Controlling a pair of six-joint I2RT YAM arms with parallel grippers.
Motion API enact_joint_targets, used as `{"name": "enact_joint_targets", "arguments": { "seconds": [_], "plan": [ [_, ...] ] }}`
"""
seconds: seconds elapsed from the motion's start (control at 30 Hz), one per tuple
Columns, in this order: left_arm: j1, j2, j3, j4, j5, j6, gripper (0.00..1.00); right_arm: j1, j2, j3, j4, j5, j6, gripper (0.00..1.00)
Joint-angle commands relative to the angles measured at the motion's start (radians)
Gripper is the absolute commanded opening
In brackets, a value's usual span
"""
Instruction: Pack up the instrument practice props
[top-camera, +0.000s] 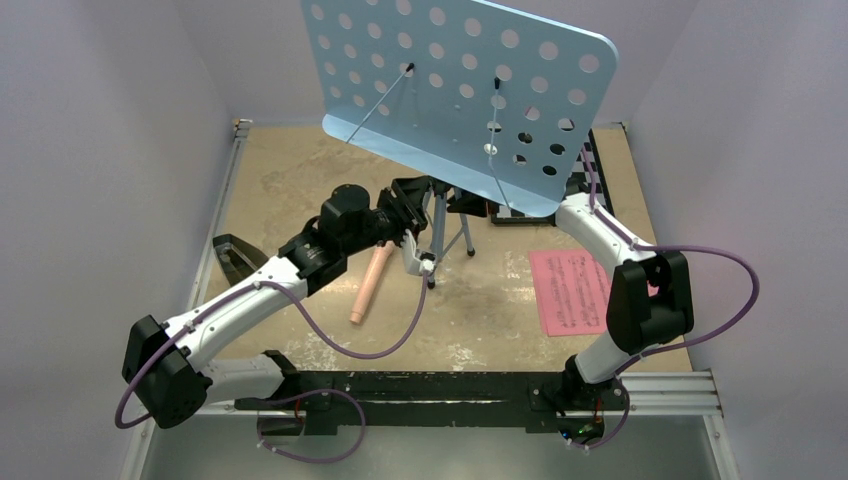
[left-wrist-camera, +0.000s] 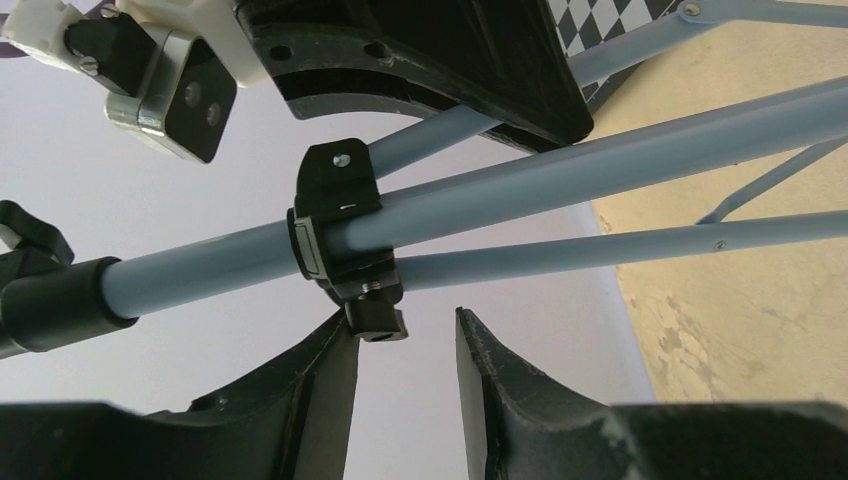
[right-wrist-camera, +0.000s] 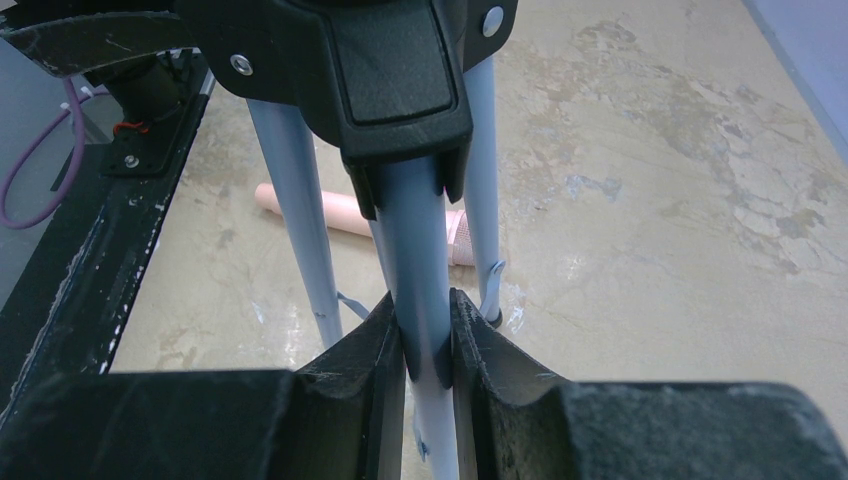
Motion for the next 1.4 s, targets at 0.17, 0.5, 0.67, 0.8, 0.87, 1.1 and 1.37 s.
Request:
{"name": "enact_joint_targets", "arguments": {
  "seconds": [0.17,0.5,0.67,0.8,0.87,1.1,1.37],
  "plan": [
    [-0.008,0.005,0.145,-0.211,-0.034,-0.250,0.39,-0.004,0.014,0.010,-0.119,0.069,0.000,0.00],
    [-0.008,-0.004,0.107,-0.183,-0.032,-0.278,0.38,-0.003,0.019,0.022,-0.129,0.068,-0.005,0.00],
    [-0.006,0.008,0.107,-0.163,-0.020,-0.293,0.39,-0.004,0.017,0.020,-0.135,0.070,-0.006,0.00],
    [-0.007,0.016,0.092,-0.152,0.021,-0.304,0.40,-0.001,0.013,0.012,-0.139,0.070,-0.008,0.00],
    [-0.008,0.032,0.098,-0.135,0.023,-0.334,0.40,-0.001,0.010,0.010,-0.141,0.070,-0.011,0.00],
    [-0.007,0.080,0.134,-0.097,-0.005,-0.419,0.41,0.000,0.005,0.005,-0.146,0.074,-0.013,0.00],
    [-0.006,0.035,0.089,-0.121,0.023,-0.403,0.40,0.000,0.010,0.007,-0.144,0.075,-0.015,0.00]
  ]
}}
